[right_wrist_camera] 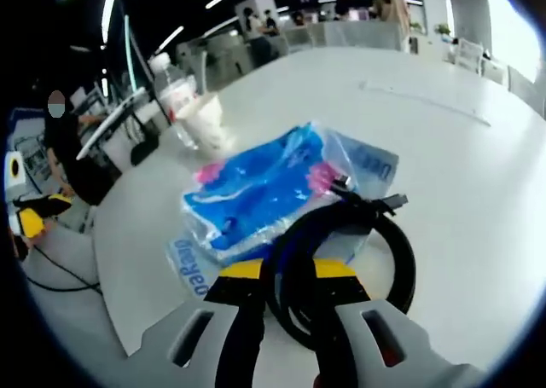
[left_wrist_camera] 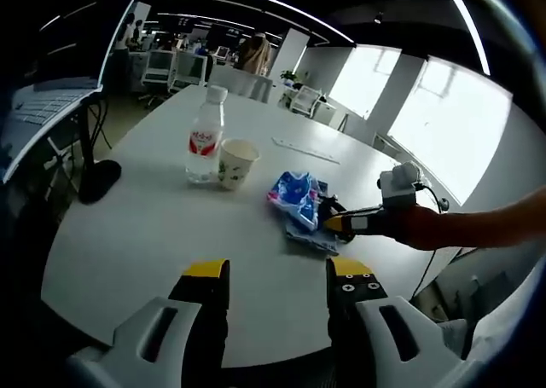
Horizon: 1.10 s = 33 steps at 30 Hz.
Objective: Arrange the tabletop items into an orderly group along one side of the table until the central work area is clear of visible clutter.
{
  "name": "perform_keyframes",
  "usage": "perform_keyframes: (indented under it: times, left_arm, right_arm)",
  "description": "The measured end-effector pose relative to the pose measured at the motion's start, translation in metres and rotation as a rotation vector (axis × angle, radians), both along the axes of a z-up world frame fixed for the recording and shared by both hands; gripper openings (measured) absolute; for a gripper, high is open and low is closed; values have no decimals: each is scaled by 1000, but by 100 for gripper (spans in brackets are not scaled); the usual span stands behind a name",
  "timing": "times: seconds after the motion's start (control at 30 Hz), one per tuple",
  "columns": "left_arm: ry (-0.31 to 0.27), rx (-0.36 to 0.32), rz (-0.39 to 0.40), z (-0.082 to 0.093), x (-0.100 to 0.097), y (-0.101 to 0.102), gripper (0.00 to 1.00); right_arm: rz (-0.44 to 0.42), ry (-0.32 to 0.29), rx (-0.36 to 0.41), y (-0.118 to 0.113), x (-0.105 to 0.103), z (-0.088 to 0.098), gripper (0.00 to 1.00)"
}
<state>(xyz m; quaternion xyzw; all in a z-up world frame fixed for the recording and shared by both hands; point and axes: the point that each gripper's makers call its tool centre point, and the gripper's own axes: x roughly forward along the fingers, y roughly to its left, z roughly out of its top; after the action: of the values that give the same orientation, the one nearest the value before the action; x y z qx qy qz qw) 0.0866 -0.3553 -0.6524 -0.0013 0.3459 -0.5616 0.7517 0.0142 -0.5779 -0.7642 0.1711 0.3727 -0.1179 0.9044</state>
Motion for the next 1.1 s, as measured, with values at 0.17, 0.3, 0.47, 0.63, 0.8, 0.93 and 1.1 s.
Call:
perform_keyframes:
  times: [0.17,0.3,0.47,0.63,0.8,0.93,1.1]
  left_arm:
    - [1,-7,4,1,0,-3,44]
    - [6,-11,4,1,-1,-4,44]
    - [6,-16,-2,2,-2,-6,44]
    - [5,-17,-3,2,0,-6,44]
    - [-4,-16,-12,3,0,-9,45]
    - [-4,-16,-16,3,0,-12,45]
    - [-6,-15,-25,3,-1,-15,45]
  right_arm:
    - [-23,-22,18,-1,-2,4,8]
    - [-24,-32,21,-2,-4,7,6]
    - [-38,-66,23,-5,-11,20,4]
    - [-72,-99,13,-13,-23,31,4]
    - [-100,-112,5,-22,-36,35,4]
    - [-115,-112,1,-27,-46,36,4]
    - [-134,-115,-2,-32,-56,36,4]
